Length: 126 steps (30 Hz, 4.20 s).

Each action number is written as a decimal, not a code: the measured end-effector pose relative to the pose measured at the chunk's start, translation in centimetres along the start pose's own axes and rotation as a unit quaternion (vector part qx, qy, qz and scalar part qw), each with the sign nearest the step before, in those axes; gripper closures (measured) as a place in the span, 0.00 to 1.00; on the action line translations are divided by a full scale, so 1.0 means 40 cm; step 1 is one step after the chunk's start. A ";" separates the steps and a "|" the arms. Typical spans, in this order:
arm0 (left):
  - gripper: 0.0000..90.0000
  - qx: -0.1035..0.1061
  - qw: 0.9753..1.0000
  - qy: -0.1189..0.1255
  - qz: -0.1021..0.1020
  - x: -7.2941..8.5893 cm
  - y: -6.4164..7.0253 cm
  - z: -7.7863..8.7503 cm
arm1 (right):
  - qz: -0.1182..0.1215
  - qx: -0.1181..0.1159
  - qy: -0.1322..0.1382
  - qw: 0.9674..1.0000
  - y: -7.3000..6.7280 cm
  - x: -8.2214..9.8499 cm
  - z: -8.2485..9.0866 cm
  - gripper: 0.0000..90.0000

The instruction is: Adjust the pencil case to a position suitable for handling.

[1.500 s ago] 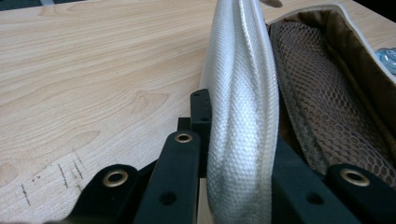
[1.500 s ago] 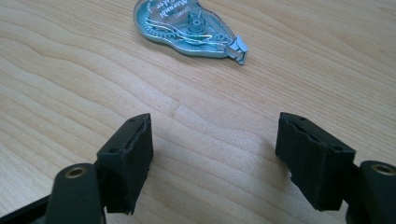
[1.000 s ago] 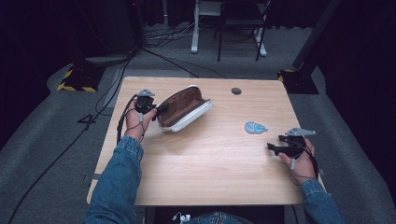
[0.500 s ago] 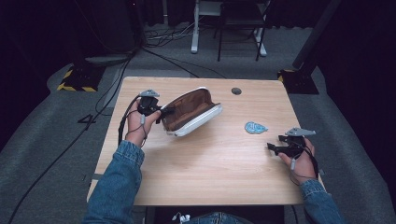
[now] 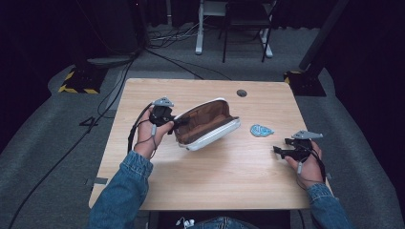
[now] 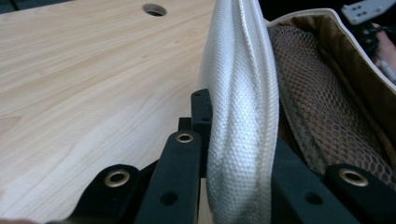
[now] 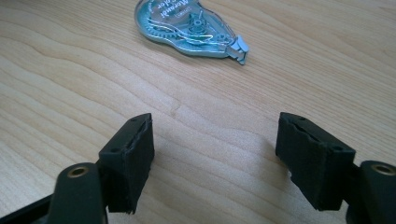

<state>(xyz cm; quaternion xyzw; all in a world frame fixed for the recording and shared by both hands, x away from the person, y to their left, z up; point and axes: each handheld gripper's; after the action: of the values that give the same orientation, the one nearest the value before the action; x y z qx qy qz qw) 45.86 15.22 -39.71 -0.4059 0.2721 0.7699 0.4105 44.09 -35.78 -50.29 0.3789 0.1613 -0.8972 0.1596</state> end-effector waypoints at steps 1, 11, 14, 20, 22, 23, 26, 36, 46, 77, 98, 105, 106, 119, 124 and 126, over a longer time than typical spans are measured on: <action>0.96 0.004 1.000 0.001 -0.002 -0.001 0.009 -0.001 | 0.000 0.000 0.000 1.000 0.000 0.000 0.000 0.31; 0.96 0.034 0.999 0.000 -0.009 0.006 0.056 -0.007 | 0.000 0.000 0.000 1.000 0.000 0.000 0.000 0.31; 0.96 0.041 0.999 -0.003 -0.013 0.008 0.070 -0.007 | 0.000 0.000 0.000 1.000 0.000 0.000 0.000 0.31; 0.96 0.055 0.998 -0.008 -0.024 0.009 0.099 -0.010 | 0.000 0.000 0.000 1.000 0.000 0.000 0.000 0.31; 0.96 0.061 0.998 -0.010 -0.025 0.013 0.110 -0.014 | 0.000 0.000 0.000 1.000 0.000 0.000 0.000 0.31; 0.96 0.061 0.998 -0.012 -0.024 0.015 0.114 -0.015 | 0.000 0.000 0.000 1.000 0.000 0.001 0.001 0.32; 0.96 0.066 0.997 -0.014 -0.026 0.021 0.124 -0.019 | 0.001 0.001 0.001 1.000 -0.001 0.001 0.001 0.32; 0.96 0.089 0.995 -0.023 -0.031 0.044 0.151 -0.049 | 0.000 0.001 0.002 1.000 -0.002 0.003 0.002 0.32; 0.95 0.099 0.994 -0.028 -0.037 0.066 0.175 -0.077 | -0.001 0.001 0.002 1.000 -0.002 0.003 0.002 0.32; 0.94 0.114 0.992 -0.035 -0.051 0.149 0.179 -0.135 | -0.001 0.001 0.001 1.000 -0.004 0.005 0.004 0.32; 0.54 0.092 0.994 -0.029 -0.049 0.171 0.169 -0.121 | -0.001 0.001 0.001 1.000 -0.004 0.005 0.004 0.32; 0.43 0.088 0.994 -0.019 -0.055 0.163 0.178 -0.107 | -0.001 0.001 0.001 1.000 -0.004 0.005 0.004 0.32; 0.42 0.086 0.995 -0.018 -0.056 0.162 0.178 -0.101 | -0.001 0.001 0.001 1.000 -0.004 0.005 0.004 0.32; 0.39 0.053 0.996 0.003 -0.065 0.163 0.178 -0.013 | -0.001 0.001 0.001 1.000 -0.004 0.005 0.004 0.32; 0.39 0.042 0.997 0.010 -0.069 0.169 0.175 0.023 | -0.001 0.001 0.001 1.000 -0.003 0.005 0.004 0.32; 0.39 0.038 0.997 0.016 -0.071 0.175 0.170 0.039 | -0.001 0.001 0.001 1.000 -0.003 0.005 0.004 0.32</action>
<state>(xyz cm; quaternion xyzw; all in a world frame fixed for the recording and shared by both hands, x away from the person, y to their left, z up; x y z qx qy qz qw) 37.09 15.75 -44.26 -0.4206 0.2783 0.7212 0.4750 43.80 -35.76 -50.29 0.3795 0.1613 -0.8971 0.1585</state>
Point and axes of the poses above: each handheld gripper's, and its own axes: z roughly backward along the jaws, x roughly out of its underside, y roughly to its right, and after that the axes turned 13 degrees about -z, right-handed
